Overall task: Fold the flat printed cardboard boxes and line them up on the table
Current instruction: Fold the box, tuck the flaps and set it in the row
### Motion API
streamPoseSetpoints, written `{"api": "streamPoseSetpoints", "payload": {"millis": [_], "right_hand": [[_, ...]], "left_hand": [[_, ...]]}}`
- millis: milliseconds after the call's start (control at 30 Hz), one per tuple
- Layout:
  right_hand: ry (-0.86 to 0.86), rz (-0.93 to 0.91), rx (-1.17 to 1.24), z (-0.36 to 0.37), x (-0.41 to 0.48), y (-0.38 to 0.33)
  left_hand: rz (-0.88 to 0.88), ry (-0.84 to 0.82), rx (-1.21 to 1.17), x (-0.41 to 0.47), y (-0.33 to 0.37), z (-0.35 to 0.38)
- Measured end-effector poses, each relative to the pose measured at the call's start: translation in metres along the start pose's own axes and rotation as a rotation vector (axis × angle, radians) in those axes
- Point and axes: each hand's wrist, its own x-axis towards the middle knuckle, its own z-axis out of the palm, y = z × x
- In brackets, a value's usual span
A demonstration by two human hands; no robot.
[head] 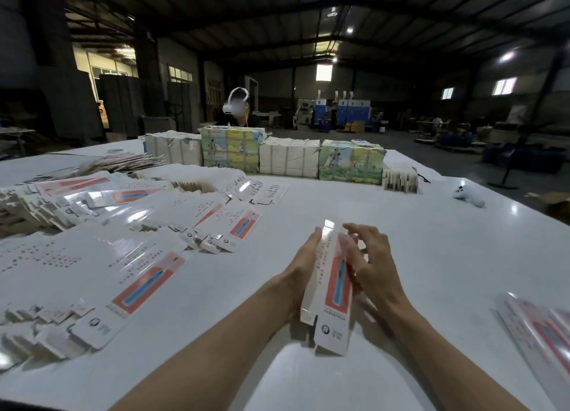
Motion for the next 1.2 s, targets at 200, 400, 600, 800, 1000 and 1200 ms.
{"api": "streamPoseSetpoints", "payload": {"millis": [200, 400, 600, 800, 1000, 1200], "right_hand": [[-0.093, -0.054, -0.201, 0.002, 0.004, 0.004], [-0.106, 0.082, -0.069, -0.006, 0.011, 0.001], [-0.125, 0.222, 0.026, -0.019, 0.020, -0.009], [-0.198, 0.250, 0.176, -0.033, 0.020, -0.007], [-0.235, 0.312, 0.625, -0.030, 0.017, -0.009], [-0.180, 0.343, 0.738, -0.020, 0.017, -0.005]], "left_hand": [[0.120, 0.016, -0.016, 0.009, -0.014, -0.013], [0.062, -0.088, 0.028, 0.006, -0.015, -0.014], [0.082, -0.156, 0.083, 0.010, -0.015, -0.015], [0.073, -0.225, 0.075, 0.008, -0.011, -0.015], [-0.037, -0.358, 0.010, 0.006, -0.007, -0.005], [-0.141, -0.382, -0.223, 0.010, -0.013, 0.006]]}}
